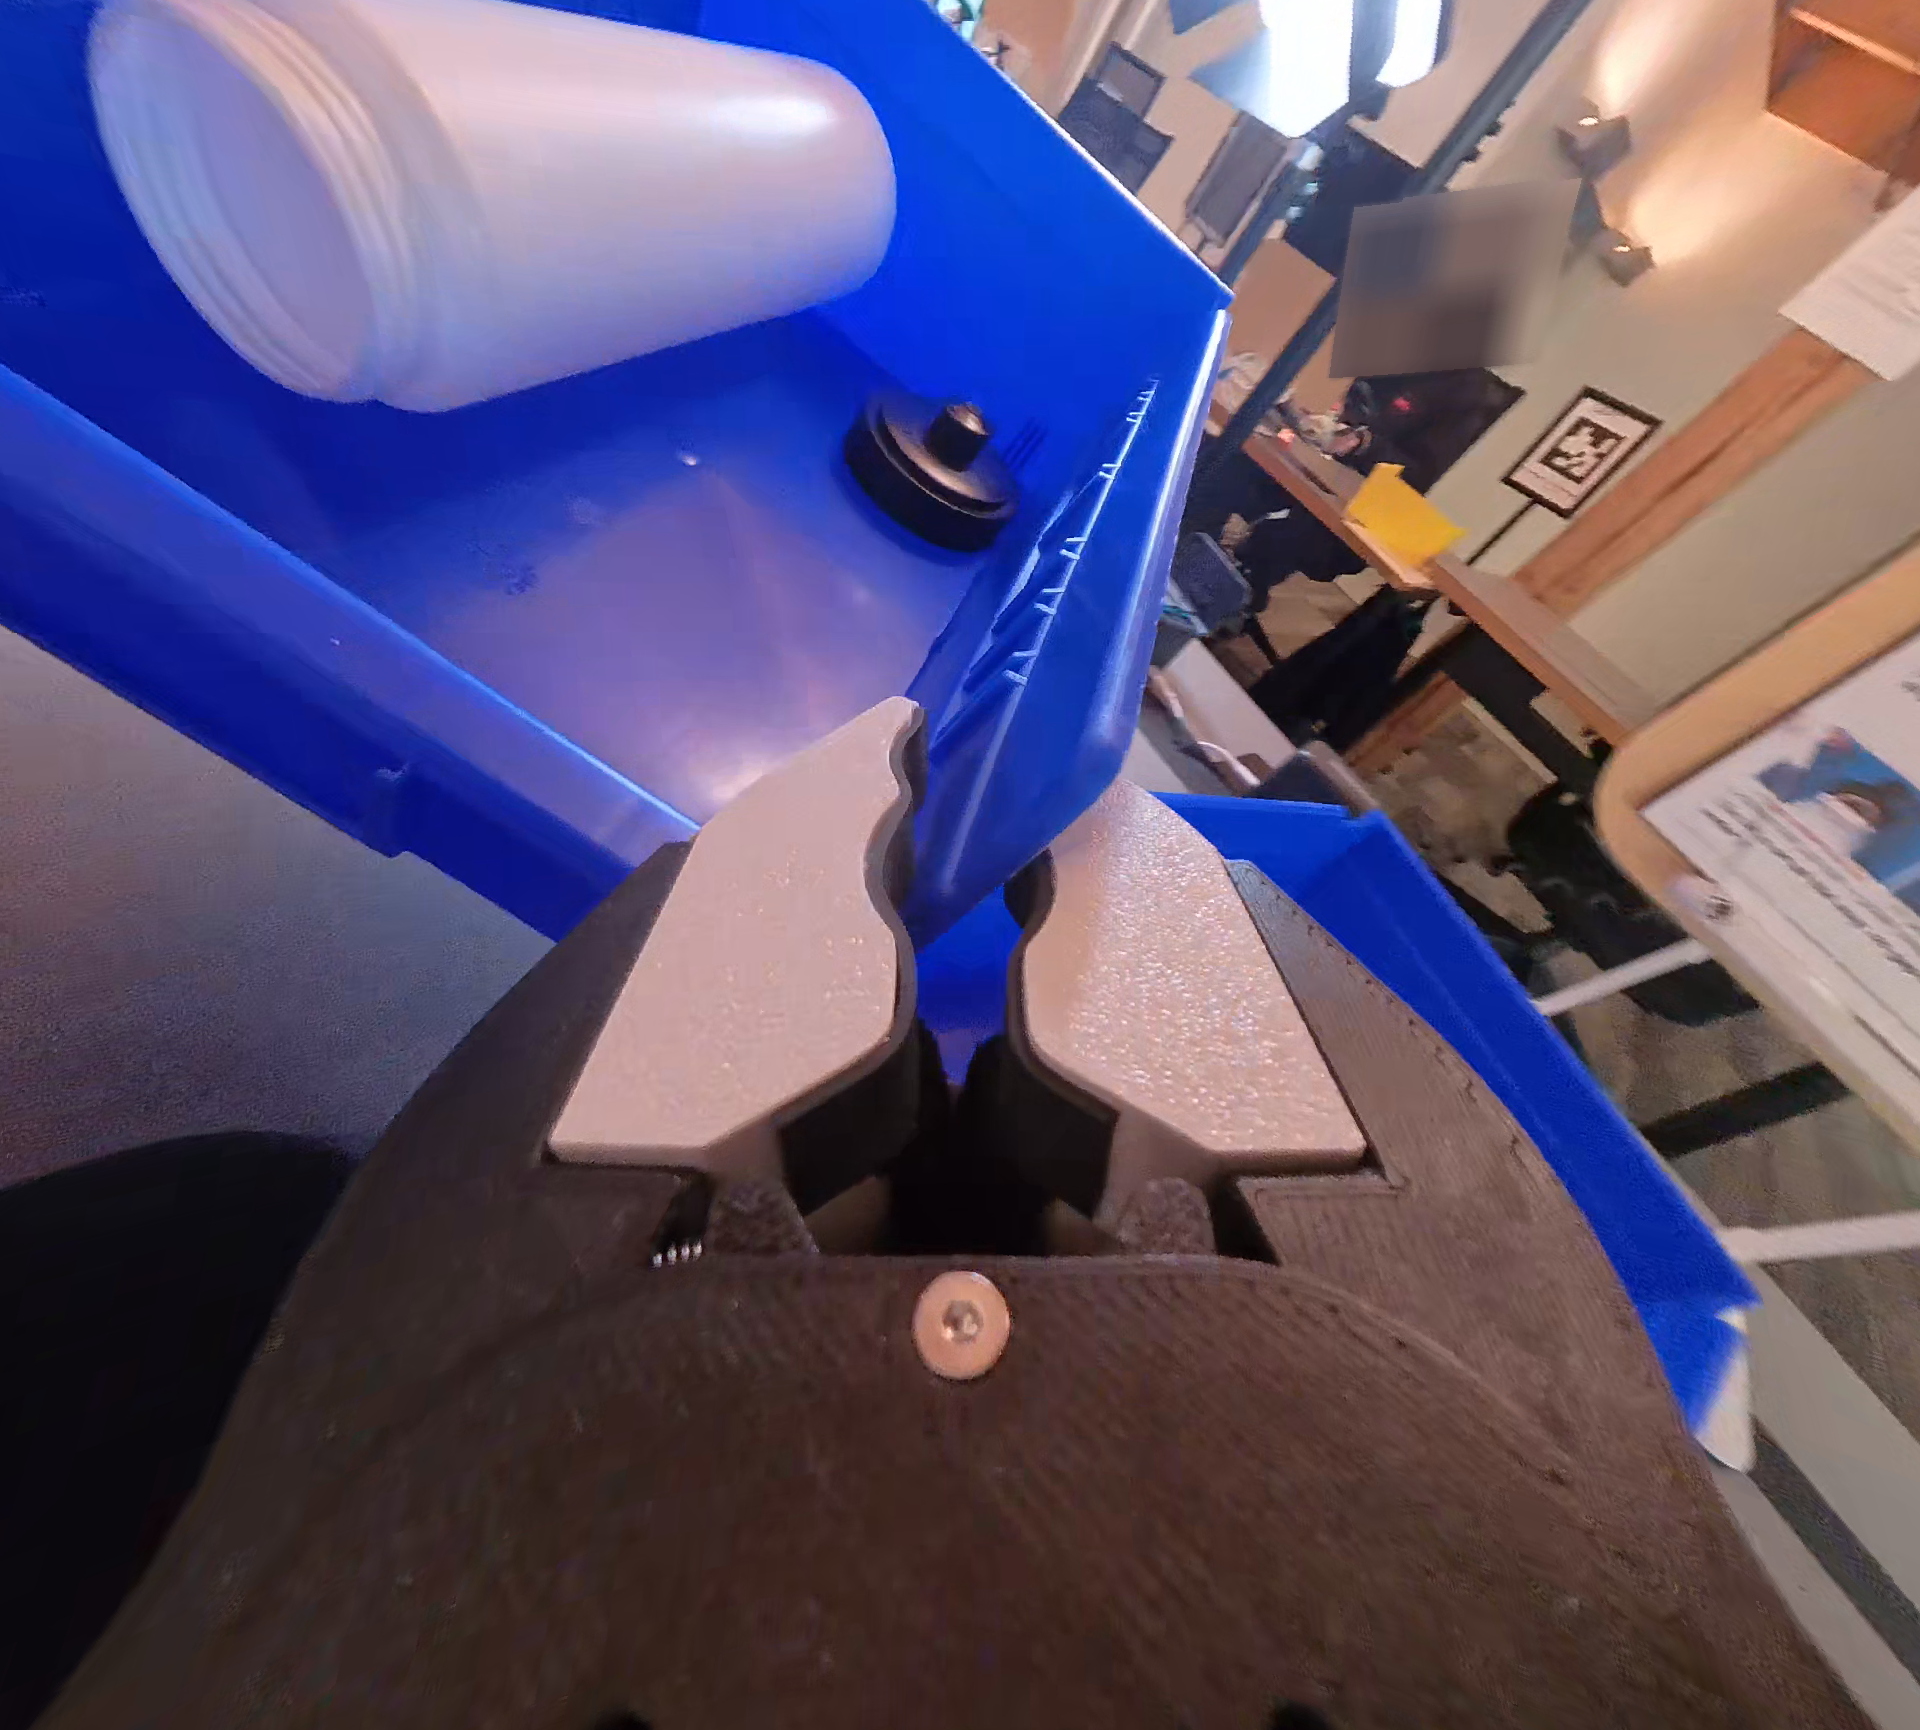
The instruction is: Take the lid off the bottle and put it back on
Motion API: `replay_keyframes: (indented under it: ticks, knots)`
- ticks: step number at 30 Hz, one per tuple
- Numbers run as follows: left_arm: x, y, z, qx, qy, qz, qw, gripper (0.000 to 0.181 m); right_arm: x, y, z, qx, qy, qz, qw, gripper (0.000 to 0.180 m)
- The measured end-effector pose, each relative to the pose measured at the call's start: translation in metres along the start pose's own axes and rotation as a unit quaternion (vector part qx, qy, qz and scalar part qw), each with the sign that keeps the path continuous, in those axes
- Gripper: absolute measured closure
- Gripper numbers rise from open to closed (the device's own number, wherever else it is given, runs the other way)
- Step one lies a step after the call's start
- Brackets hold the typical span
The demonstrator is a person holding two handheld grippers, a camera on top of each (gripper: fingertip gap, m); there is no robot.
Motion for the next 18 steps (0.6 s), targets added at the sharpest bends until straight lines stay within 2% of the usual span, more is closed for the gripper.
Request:
replay_keyframes:
  ticks: [10, 18]
  knots:
    - [-0.057, 0.001, 0.032, -0.039, -0.021, -0.023, 0.999, 0.164, -0.021, -0.038, 0.024, 0.024, -0.031, -0.040, 0.998, 0.166]
    - [-0.077, 0.011, 0.052, -0.053, -0.029, -0.026, 0.998, 0.163, -0.039, -0.046, 0.040, 0.044, -0.064, -0.047, 0.996, 0.165]
Point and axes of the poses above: each gripper's, where its closed fingertips meet, z out along the fingers, x out of its top, y = z × x across the jaws, the point moved 10 cm from there along -z, back along the fingers, and after that the axes turned 15 degrees about -y, right-handed, at the moved point
